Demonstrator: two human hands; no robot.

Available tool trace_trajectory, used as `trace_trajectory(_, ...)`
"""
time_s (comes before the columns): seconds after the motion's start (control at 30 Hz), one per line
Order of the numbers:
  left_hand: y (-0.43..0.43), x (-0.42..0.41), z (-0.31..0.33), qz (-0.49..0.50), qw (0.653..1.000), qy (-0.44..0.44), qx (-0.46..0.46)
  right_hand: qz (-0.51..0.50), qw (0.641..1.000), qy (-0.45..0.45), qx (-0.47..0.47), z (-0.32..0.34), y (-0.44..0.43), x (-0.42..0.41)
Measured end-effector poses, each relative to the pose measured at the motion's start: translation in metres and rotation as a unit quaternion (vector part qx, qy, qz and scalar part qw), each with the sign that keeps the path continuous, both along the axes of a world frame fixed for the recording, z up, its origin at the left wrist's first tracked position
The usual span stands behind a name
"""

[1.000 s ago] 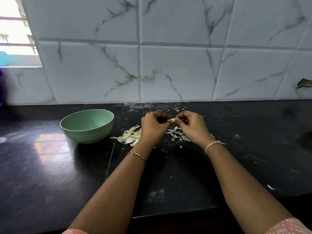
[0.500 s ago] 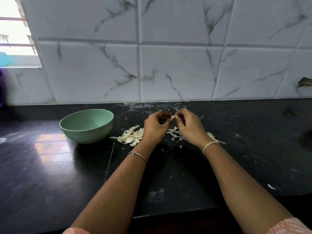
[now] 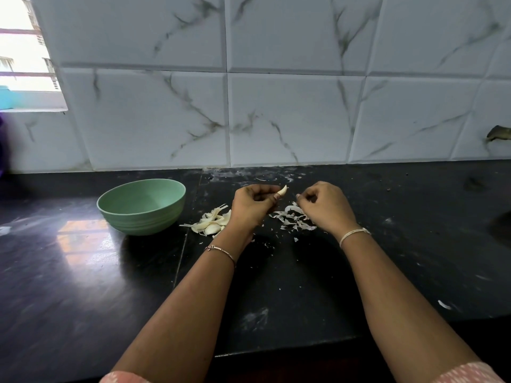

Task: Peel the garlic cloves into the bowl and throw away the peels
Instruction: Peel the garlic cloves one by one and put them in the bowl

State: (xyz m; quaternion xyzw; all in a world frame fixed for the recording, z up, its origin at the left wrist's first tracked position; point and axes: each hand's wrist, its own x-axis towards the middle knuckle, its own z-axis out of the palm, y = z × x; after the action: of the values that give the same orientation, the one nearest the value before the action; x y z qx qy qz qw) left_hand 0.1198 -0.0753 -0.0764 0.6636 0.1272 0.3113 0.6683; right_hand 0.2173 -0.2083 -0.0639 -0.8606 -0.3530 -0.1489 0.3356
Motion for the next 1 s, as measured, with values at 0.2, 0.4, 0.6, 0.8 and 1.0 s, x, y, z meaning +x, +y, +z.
trace_trajectory(0.2,0.000,0.000,0.000,0.006,1.000,0.000,0.005,-0.005,1.000,0.023,0.004,0.003,-0.002,-0.005)
trace_trajectory(0.4,-0.002,0.001,0.000,0.015,1.000,0.003,0.026,0.124,0.939,0.276,0.161,0.006,0.004,-0.012)
trace_trajectory(0.6,0.004,0.002,-0.006,0.031,0.992,0.076,0.093,0.132,0.936,0.298,0.131,0.001,0.009,-0.013)
trace_trajectory(0.8,0.008,-0.015,0.017,0.032,0.923,0.204,0.325,0.065,0.985,0.134,0.087,0.001,0.005,-0.005)
trace_trajectory(1.0,-0.008,-0.025,0.020,-0.134,0.847,0.271,0.438,0.038,0.988,0.112,0.099,0.000,0.005,-0.006)
